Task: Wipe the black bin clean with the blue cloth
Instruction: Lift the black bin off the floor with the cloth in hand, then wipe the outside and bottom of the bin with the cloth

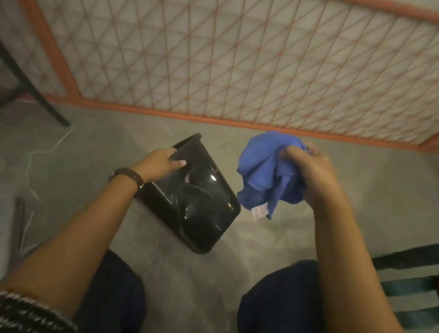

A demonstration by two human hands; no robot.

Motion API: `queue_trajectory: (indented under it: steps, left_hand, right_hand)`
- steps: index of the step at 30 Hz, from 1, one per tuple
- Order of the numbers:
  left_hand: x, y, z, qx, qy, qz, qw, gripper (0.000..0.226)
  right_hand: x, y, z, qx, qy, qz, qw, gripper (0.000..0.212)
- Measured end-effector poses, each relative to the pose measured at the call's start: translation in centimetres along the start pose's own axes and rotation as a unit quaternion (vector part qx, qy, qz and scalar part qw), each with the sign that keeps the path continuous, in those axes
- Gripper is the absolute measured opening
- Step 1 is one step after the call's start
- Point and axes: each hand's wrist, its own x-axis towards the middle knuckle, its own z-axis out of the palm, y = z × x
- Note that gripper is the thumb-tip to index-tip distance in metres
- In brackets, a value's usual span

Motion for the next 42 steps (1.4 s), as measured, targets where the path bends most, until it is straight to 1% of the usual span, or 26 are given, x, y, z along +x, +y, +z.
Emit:
queue_trajectory:
  steps: [1, 3, 5, 6, 7, 9, 11, 13, 15, 17, 18, 19, 20, 21, 22, 23, 25, 27, 29, 30, 33, 35, 38, 40, 42]
  left_hand:
    - [-0.7, 0.4, -0.9, -0.009, 0.028, 0.007, 1.0, 0.023]
    - [-1.8, 1.0, -2.4, 0.007, 0.084, 0.018, 0.996, 0.026]
    - [-2.6, 1.7, -3.5, 0.012, 0.123, 0.01, 0.992, 0.033]
    - [-3.0, 2.0, -3.8, 0.013, 0.137, 0.008, 0.99, 0.036]
    - [-3.4, 2.3, -4.0, 0.013, 0.149, 0.007, 0.989, 0.038]
    - [-4.0, 2.6, -3.9, 0.005, 0.168, 0.013, 0.986, 0.038]
    - [-4.3, 2.2, -3.3, -0.005, 0.188, 0.02, 0.982, 0.032]
    - [-4.0, 1.6, -2.6, -0.023, 0.193, 0.014, 0.981, 0.029]
    - [-2.9, 1.3, -2.3, -0.032, 0.186, 0.0, 0.982, 0.032]
    - [-1.9, 1.1, -2.3, -0.035, 0.168, -0.007, 0.985, 0.035]
    - [-1.5, 1.1, -2.2, -0.036, 0.166, -0.012, 0.985, 0.037]
    - [-1.1, 1.1, -2.2, -0.032, 0.164, -0.015, 0.986, 0.038]
    - [-0.8, 1.1, -2.2, -0.028, 0.165, -0.017, 0.986, 0.038]
    - [-0.5, 1.1, -2.2, -0.026, 0.166, -0.02, 0.985, 0.036]
    - [-0.3, 1.1, -2.3, -0.025, 0.166, -0.025, 0.985, 0.033]
    - [-0.2, 1.2, -2.5, -0.029, 0.164, -0.028, 0.986, 0.032]
    - [0.0, 1.2, -3.1, -0.05, 0.163, -0.034, 0.985, 0.032]
    - [0.2, 1.2, -3.6, -0.085, 0.161, -0.048, 0.982, 0.03]
    - [0.2, 1.2, -3.9, -0.123, 0.157, -0.057, 0.978, 0.029]
    - [0.2, 1.2, -4.0, -0.14, 0.157, -0.06, 0.976, 0.028]
    - [0.0, 1.4, -4.1, -0.174, 0.152, -0.076, 0.97, 0.026]
    - [-0.2, 1.4, -4.3, -0.188, 0.146, -0.089, 0.967, 0.027]
    - [-0.5, 1.3, -4.8, -0.205, 0.137, -0.101, 0.964, 0.034]
    - [-0.7, 1.3, -5.0, -0.213, 0.128, -0.106, 0.963, 0.035]
    - [-0.9, 1.4, -5.1, -0.211, 0.124, -0.113, 0.963, 0.036]
  right_hand:
    - [-0.7, -0.5, 0.4, 0.102, -0.022, -0.01, 0.995, 0.015]
    - [-1.9, -1.1, 1.3, 0.279, -0.065, -0.016, 0.958, 0.021]
    - [-2.7, -1.4, 2.3, 0.395, -0.096, -0.02, 0.914, 0.023]
    - [-2.9, -1.2, 2.7, 0.431, -0.113, -0.022, 0.895, 0.026]
    - [-3.1, -0.9, 3.0, 0.452, -0.128, -0.019, 0.883, 0.029]
    - [-3.2, -0.1, 3.2, 0.467, -0.136, 0.007, 0.874, 0.033]
    - [-3.1, 0.7, 2.7, 0.472, -0.129, 0.039, 0.871, 0.035]
    - [-2.9, 1.4, 2.0, 0.46, -0.096, 0.053, 0.881, 0.032]
    - [-2.6, 1.5, 1.1, 0.434, -0.04, 0.059, 0.898, 0.026]
    - [-2.6, 1.0, 0.7, 0.371, 0.013, 0.067, 0.926, 0.019]
    - [-2.3, 0.9, 0.5, 0.308, 0.032, 0.074, 0.948, 0.022]
    - [-2.2, 0.7, 0.6, 0.205, 0.051, 0.078, 0.974, 0.023]
    - [-2.0, 0.7, 0.8, 0.08, 0.058, 0.07, 0.993, 0.022]
    - [-1.8, 0.9, 1.1, -0.03, 0.052, 0.053, 0.997, 0.022]
    - [-1.6, 1.5, 1.4, -0.102, 0.033, 0.031, 0.994, 0.024]
    - [-1.6, 2.1, 1.7, -0.142, 0.01, 0.019, 0.99, 0.027]
    - [-1.7, 3.2, 2.4, -0.18, -0.021, 0.005, 0.983, 0.03]
    - [-1.8, 4.1, 3.1, -0.2, -0.015, -0.032, 0.979, 0.033]
    - [-1.9, 5.2, 4.0, -0.222, 0.005, -0.078, 0.972, 0.047]
    - [-1.8, 5.8, 4.6, -0.232, 0.009, -0.102, 0.967, 0.049]
    - [-1.9, 8.0, 6.2, -0.31, 0.007, -0.162, 0.937, 0.039]
    - [-2.1, 9.0, 6.9, -0.348, 0.01, -0.143, 0.927, 0.042]
    - [-2.5, 9.2, 7.2, -0.335, -0.021, -0.116, 0.935, 0.053]
    - [-2.6, 9.0, 7.2, -0.347, -0.026, -0.137, 0.928, 0.054]
    - [-2.4, 8.6, 7.3, -0.384, -0.021, -0.16, 0.909, 0.05]
